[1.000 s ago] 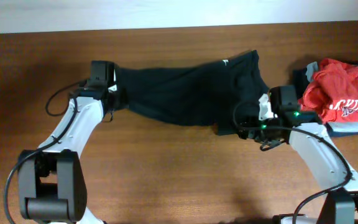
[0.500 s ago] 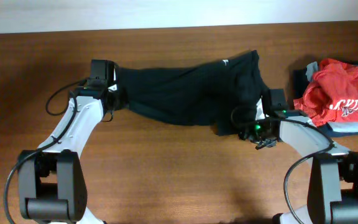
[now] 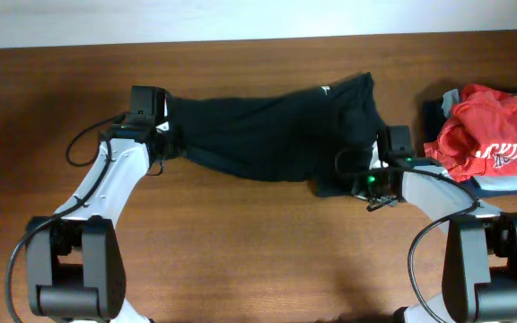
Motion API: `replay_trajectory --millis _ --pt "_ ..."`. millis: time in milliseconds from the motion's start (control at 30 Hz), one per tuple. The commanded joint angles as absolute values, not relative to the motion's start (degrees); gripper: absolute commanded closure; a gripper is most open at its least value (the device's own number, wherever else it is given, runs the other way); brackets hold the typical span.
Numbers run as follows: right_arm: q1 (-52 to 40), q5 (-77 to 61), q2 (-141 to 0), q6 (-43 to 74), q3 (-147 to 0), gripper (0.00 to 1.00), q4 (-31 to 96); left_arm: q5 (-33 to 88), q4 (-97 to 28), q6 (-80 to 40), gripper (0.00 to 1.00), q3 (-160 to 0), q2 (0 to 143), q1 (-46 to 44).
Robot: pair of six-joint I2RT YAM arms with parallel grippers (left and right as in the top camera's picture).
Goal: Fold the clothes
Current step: 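Fold the bottom hem up toward the top edge with both grippers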
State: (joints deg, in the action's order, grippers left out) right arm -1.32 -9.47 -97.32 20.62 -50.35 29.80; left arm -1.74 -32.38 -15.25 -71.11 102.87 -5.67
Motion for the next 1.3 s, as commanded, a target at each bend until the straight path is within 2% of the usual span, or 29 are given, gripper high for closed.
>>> replay_trajectory --millis 0,233,533,933,967,1000,1033,1267 --pt "-1.43 -8.45 -95.22 21.96 -53.52 0.96 34.30 -1.34 -32.88 -15.73 0.99 -71.79 103.11 -5.87" --pt "-1.43 -8.32 -91.05 19.81 -64.88 0.96 46.98 -1.34 -33.23 -15.40 0.99 -71.79 103.11 -5.87" --pt "-1.37 -8.05 -91.31 19.35 -66.43 0.96 48.18 -2.09 -33.54 -14.68 0.99 -71.79 103.11 -5.85" --pt "-0.99 -9.87 -94.24 20.67 -66.43 0.96 40.73 -2.81 -33.98 -14.70 0.99 -71.79 103.11 -5.87" --pt "-1.23 -9.82 -95.13 21.04 -66.43 0.94 40.01 -2.81 -33.98 -14.70 0.99 -71.79 103.11 -5.87" --pt "-1.37 -9.85 -95.81 21.67 -66.43 0.86 39.68 -2.81 -34.02 -14.70 0.99 -71.79 103.11 -5.87" --pt "-1.50 -9.85 -96.60 22.00 -66.43 0.85 39.42 -2.81 -34.13 -14.70 0.99 -71.79 103.11 -5.87" --pt "-1.54 -12.75 -102.56 24.36 -66.43 0.89 33.74 -2.81 -34.13 -14.70 0.99 -71.79 103.11 -5.87"
